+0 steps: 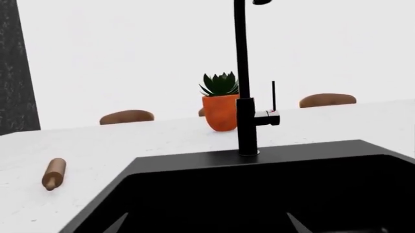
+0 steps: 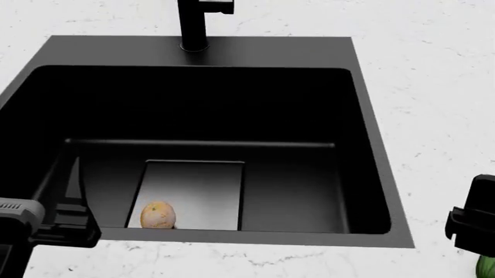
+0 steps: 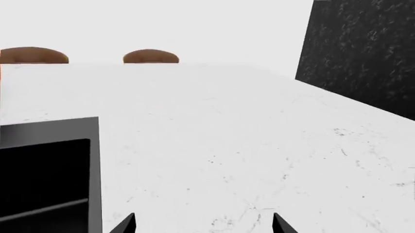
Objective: Pick the pickle from the counter and place it in the sink
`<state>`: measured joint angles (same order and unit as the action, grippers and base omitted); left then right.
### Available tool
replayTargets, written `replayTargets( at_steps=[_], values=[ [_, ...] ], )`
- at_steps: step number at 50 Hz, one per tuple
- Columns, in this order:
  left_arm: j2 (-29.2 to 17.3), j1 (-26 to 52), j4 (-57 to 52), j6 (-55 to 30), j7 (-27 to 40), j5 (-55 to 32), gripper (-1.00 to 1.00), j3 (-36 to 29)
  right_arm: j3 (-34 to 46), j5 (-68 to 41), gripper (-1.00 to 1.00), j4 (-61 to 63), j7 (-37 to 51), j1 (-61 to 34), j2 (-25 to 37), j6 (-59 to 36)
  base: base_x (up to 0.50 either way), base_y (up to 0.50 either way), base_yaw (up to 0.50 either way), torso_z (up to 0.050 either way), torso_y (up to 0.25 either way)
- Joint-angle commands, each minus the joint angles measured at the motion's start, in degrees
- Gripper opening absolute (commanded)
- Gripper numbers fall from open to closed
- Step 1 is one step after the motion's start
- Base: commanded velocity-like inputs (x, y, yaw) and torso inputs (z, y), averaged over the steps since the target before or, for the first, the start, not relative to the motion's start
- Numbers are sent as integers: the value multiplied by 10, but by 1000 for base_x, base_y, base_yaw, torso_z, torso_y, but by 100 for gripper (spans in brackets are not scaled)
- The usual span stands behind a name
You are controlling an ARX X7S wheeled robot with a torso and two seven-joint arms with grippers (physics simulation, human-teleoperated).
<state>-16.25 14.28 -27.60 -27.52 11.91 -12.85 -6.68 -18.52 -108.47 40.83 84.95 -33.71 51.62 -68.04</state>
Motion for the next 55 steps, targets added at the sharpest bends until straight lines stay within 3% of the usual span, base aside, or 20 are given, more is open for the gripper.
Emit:
replayTargets(
  at_steps=[1,15,36,55],
  values=[
    [-1,1,6,4,0,-2,100,-4,32,-47,100,-30,29,11,36,62,0,0,0,0,0],
    [0,1,11,6,0,-9,100,-8,8,-66,100,-47,27,49,40,100,0,0,0,0,0],
    [1,-10,48,41,-4,-15,100,-8,167,-29,100,-172,-14,-60,26,89,0,0,0,0,0],
    [-5,-12,42,38,4,-15,100,-10,181,72,100,-240,-105,-12,-1,96,0,0,0,0,0]
  ],
)
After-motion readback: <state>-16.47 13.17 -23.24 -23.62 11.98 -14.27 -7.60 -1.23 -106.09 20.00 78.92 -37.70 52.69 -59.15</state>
